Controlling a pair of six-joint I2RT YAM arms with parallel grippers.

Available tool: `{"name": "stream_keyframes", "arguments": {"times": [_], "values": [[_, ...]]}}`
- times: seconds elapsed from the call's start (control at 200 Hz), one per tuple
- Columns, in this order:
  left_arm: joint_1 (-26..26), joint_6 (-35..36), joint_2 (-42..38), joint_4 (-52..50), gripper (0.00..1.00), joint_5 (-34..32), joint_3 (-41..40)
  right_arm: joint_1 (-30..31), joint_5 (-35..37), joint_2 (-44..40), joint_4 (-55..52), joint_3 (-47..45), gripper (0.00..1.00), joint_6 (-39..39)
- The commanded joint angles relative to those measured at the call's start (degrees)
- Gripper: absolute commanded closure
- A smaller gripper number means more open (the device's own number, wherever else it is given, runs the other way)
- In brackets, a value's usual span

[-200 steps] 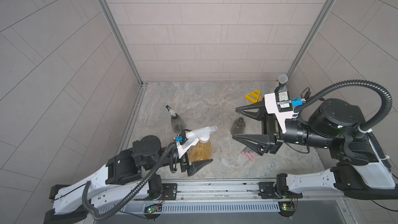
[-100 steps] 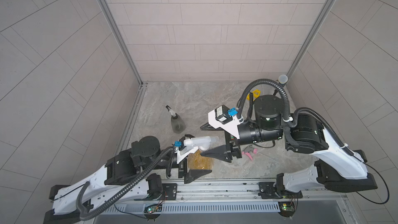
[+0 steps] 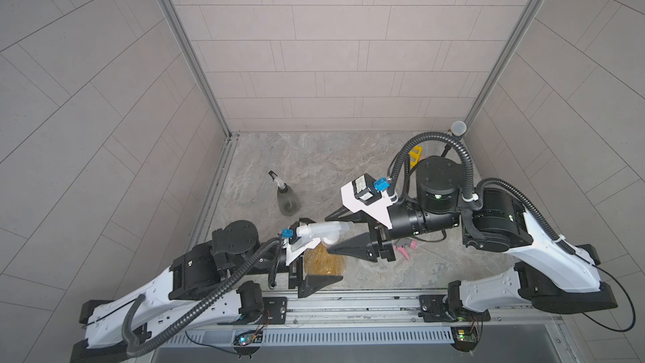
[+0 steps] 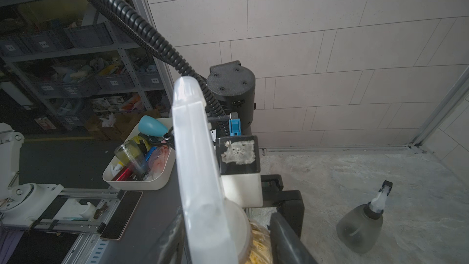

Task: Attach spray nozzles to spray bottles
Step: Screw the spray nozzle on the spray bottle.

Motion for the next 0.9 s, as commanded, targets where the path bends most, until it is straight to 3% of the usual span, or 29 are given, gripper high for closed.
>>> {"name": "stream_keyframes", "arguments": {"times": [0.0, 0.315, 0.5, 0.64, 0.896], "values": [[0.0, 0.2, -0.2, 2.3, 1.00, -0.5, 1.0, -0.1, -0.8, -1.3, 1.7, -0.9, 0.50, 0.4], [0.0, 0.2, 0.4, 2.4, 1.00, -2.2, 1.4, 0.5, 0.2, -1.7, 2.5, -1.8, 0.71, 0.8], [0.0, 0.3, 0.9, 2.3, 1.00, -7.5, 2.5, 1.7, 4.2, -2.5, 4.1, -4.9, 0.76, 4.3], [0.0, 1.1, 1.9, 2.2, 1.00, -12.6, 3.1, 3.9, 12.3, -3.7, 6.1, -8.2, 0.79, 9.7], [0.0, 2.3, 3.7, 3.5, 1.00, -17.3, 2.9, 13.7, 37.7, 0.7, 5.9, -8.5, 0.81, 21.0]]}}
